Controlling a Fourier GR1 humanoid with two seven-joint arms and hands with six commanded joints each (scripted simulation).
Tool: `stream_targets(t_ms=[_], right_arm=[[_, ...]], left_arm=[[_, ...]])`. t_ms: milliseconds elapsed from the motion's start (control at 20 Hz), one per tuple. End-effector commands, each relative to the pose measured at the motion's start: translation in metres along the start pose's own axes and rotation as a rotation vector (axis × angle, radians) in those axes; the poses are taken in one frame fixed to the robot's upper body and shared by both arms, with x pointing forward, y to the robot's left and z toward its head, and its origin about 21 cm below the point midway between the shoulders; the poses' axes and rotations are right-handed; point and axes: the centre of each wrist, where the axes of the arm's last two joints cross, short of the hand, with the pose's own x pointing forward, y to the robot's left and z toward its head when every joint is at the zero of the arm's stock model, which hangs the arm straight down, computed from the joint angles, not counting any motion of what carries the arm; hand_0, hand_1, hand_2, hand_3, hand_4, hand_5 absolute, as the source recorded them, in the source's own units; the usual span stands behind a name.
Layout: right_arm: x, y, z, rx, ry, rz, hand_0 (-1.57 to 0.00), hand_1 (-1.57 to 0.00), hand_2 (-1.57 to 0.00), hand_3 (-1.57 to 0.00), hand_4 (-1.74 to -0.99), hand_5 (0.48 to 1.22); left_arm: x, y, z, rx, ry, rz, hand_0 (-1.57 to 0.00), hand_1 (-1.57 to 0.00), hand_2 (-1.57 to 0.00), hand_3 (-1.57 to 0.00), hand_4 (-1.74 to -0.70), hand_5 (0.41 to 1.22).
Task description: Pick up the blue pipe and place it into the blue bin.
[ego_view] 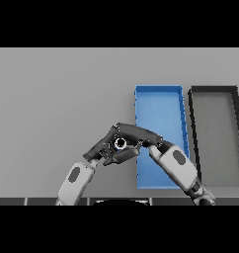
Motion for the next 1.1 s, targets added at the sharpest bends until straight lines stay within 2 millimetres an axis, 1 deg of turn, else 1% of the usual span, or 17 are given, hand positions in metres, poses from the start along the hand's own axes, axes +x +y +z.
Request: stream_targets(t_ms=[0, 100, 200, 350, 400, 450, 500, 550, 600, 650, 700, 750, 850, 950, 1050], right_arm=[[-0.005, -0.002, -0.001, -0.012, -0.011, 0.012, -1.43, -1.43, -1.43, -1.30, -1.665, 0.987], [-0.003, 0.002, 0.001, -0.001, -0.039, 0.023, -1.48, -1.48, -1.48, -1.40, -1.692, 1.071], [-0.002, 0.005, -0.002, 0.004, -0.049, 0.025, -1.51, -1.51, -1.51, -1.46, -1.710, 1.125], [-0.004, 0.008, -0.001, -0.034, -0.056, 0.000, -1.54, -1.54, -1.54, -1.52, -1.725, 1.172], [-0.003, 0.008, -0.003, -0.049, -0.070, 0.003, -1.55, -1.55, -1.55, -1.53, -1.728, 1.182], [-0.003, 0.008, -0.002, -0.047, -0.063, 0.011, -1.55, -1.55, -1.55, -1.54, -1.731, 1.190], [-0.002, 0.009, -0.004, -0.053, -0.065, 0.012, -1.56, -1.56, -1.56, -1.54, -1.733, 1.196], [-0.001, 0.007, -0.004, -0.056, -0.054, 0.019, -1.56, -1.56, -1.56, -1.55, -1.734, 1.201], [0.001, 0.008, -0.007, -0.057, -0.038, 0.014, -1.56, -1.56, -1.56, -1.55, -1.736, 1.205], [0.001, 0.010, -0.005, -0.058, -0.040, 0.010, -1.56, -1.56, -1.56, -1.56, -1.737, 1.208], [0.000, 0.011, -0.005, -0.064, -0.032, 0.003, -1.56, -1.56, -1.56, -1.56, -1.738, 1.211], [0.000, 0.013, -0.005, -0.064, -0.016, 0.005, -1.57, -1.57, -1.57, -1.56, -1.738, 1.213], [0.003, 0.012, -0.003, -0.075, -0.023, 0.019, -1.57, -1.57, -1.57, -1.56, -1.739, 1.216], [0.001, 0.012, -0.006, -0.083, -0.004, 0.033, -1.57, -1.57, -1.57, -1.57, -1.740, 1.218], [0.001, 0.012, -0.004, -0.084, 0.004, 0.030, -1.57, -1.57, -1.57, -1.57, -1.740, 1.219]], left_arm=[[0.001, 0.003, -0.003, -0.001, 0.013, -0.002, -1.57, -1.57, -1.57, -1.46, -1.71, 1.221], [0.002, 0.000, 0.000, -0.010, 0.002, 0.002, -1.57, -1.57, -1.57, -1.44, -1.72, 1.221], [0.002, 0.001, 0.001, -0.010, -0.008, -0.008, -1.57, -1.57, -1.57, -1.43, -1.73, 1.221], [0.003, 0.002, -0.001, -0.004, -0.004, -0.021, -1.57, -1.57, -1.57, -1.42, -1.73, 1.221], [0.005, 0.003, 0.001, 0.006, -0.012, -0.038, -1.57, -1.57, -1.57, -1.42, -1.73, 1.221], [0.002, 0.004, 0.004, 0.025, -0.023, -0.073, -1.57, -1.57, -1.57, -1.45, -1.72, 1.221], [0.002, 0.006, 0.004, 0.031, -0.022, -0.100, -1.46, -1.34, -1.29, -1.17, -1.60, 1.221], [0.002, 0.007, 0.006, 0.007, -0.016, -0.100, -1.17, -1.07, -1.03, -0.93, -1.47, 1.221], [0.003, 0.007, 0.005, -0.028, -0.007, -0.100, -0.94, -0.86, -0.83, -0.75, -1.37, 1.221], [0.005, 0.007, 0.003, -0.049, 0.006, -0.113, -0.75, -0.69, -0.66, -0.60, -1.28, 1.221], [0.005, 0.006, 0.003, -0.062, 0.026, -0.125, -0.60, -0.55, -0.53, -0.48, -1.21, 1.221], [0.003, 0.007, 0.004, -0.067, 0.038, -0.148, -0.48, -0.44, -0.42, -0.38, -1.14, 1.132], [0.004, 0.010, 0.009, -0.048, 0.059, -0.137, -0.31, -0.28, -0.27, -0.24, -1.05, 0.938], [0.003, 0.009, 0.008, -0.031, 0.087, -0.126, -0.20, -0.18, -0.17, -0.16, -1.00, 0.770], [0.002, 0.007, 0.009, -0.024, 0.101, -0.105, -0.12, -0.11, -0.11, -0.10, -0.97, 0.647]])
